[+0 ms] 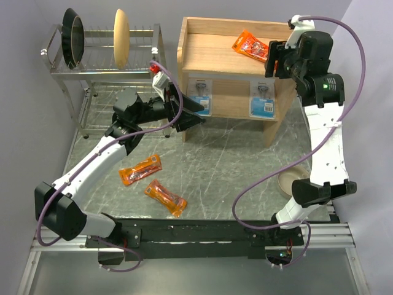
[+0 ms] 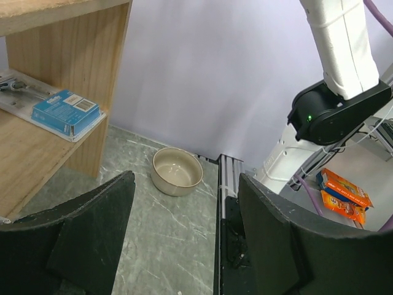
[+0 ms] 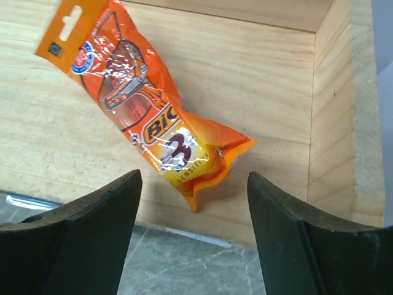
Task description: Place and organize the shaving razors onto the shelf
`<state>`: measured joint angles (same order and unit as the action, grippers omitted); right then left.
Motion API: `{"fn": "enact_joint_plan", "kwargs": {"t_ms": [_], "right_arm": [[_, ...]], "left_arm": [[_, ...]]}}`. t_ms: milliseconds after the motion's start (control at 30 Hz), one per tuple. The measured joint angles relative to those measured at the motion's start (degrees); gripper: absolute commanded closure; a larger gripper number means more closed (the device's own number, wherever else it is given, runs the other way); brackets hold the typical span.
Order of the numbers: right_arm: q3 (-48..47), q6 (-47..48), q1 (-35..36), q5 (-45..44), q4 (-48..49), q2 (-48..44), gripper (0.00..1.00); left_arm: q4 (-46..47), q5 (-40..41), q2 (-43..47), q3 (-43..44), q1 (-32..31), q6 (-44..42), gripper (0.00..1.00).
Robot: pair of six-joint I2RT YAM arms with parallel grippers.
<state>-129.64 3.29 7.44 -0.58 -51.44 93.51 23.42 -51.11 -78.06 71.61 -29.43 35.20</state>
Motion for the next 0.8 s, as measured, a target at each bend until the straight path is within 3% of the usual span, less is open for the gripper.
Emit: {"fn": "enact_joint_plan", "kwargs": {"t_ms": [100, 467, 800], "right_arm": [[-0.2, 0.8, -0.4, 3.3, 0.1, -0.4, 0.0], [0.9, 1.4, -7.6, 21.8, 6.0, -0.8, 0.0], [-5.1, -0.9, -11.4, 31.3, 11.5, 6.5, 0.1]], "left_arm": [[0.1, 0.0, -0.3, 0.0, 0.0, -0.1, 0.26], [-5.0, 0.0, -0.6, 0.0, 0.2, -4.2, 0.26], [-8.9, 0.7, -1.8, 0.0, 1.3, -7.3, 0.26]]}}
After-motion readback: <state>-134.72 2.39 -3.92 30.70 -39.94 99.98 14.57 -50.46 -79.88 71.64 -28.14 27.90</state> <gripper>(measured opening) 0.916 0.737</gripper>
